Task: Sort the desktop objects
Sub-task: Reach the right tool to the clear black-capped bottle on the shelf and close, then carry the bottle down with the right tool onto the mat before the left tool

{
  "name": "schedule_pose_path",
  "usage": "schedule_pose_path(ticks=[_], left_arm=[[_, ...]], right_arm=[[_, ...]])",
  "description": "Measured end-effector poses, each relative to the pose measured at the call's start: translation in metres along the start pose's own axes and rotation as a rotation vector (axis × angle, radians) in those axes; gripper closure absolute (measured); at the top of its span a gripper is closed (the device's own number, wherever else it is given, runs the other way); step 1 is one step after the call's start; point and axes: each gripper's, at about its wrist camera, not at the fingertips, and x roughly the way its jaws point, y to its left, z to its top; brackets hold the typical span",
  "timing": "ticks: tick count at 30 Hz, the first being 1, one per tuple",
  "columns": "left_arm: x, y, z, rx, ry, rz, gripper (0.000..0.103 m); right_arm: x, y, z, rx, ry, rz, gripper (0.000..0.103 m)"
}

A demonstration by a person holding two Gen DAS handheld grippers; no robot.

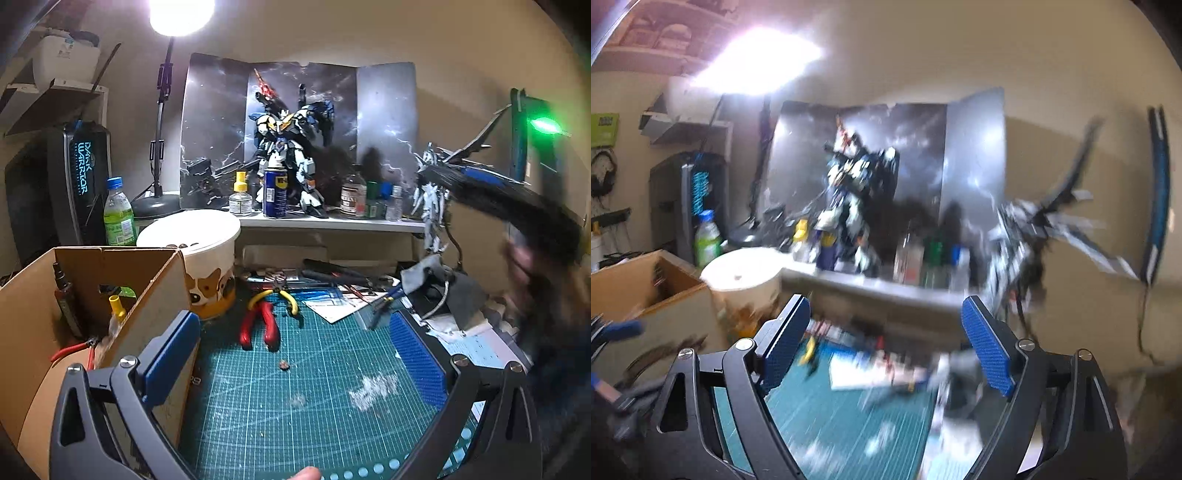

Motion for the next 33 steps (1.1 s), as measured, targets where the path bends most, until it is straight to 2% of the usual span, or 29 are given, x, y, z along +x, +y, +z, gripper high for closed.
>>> schedule_pose_path(ticks=[3, 8, 10, 14, 17, 19, 21, 33], left_arm=[[0.01, 0.002, 0.005, -0.01, -0.003, 0.026, 0.0], [0.028, 0.006, 0.009, -0.023, 0.012, 0.06, 0.0], [0.034, 0.009, 0.009, -0.026, 0.021, 0.074, 0.0], [0.047, 0.016, 0.009, -0.04, 0.042, 0.082, 0.0], [0.053, 0.018, 0.009, -0.044, 0.053, 0.079, 0.0], [0.055, 0.019, 0.008, -0.043, 0.056, 0.081, 0.0], [0.056, 0.02, 0.007, -0.046, 0.061, 0.079, 0.0], [0.052, 0.016, 0.007, -0.055, 0.07, 0.064, 0.0]], right_arm=[[0.061, -0.012, 0.022, 0.012, -0.011, 0.008, 0.02], [0.158, -0.03, 0.04, 0.053, 0.033, 0.027, 0.023], [0.192, -0.037, 0.044, 0.073, 0.05, 0.033, 0.033], [0.233, -0.042, 0.044, 0.099, 0.081, 0.053, 0.042], [0.251, -0.042, 0.041, 0.103, 0.111, 0.031, 0.054], [0.262, -0.045, 0.038, 0.129, 0.138, 0.023, 0.07], [0.268, -0.046, 0.035, 0.149, 0.146, 0.011, 0.079], [0.256, -0.042, 0.035, 0.141, 0.126, 0.027, 0.08]])
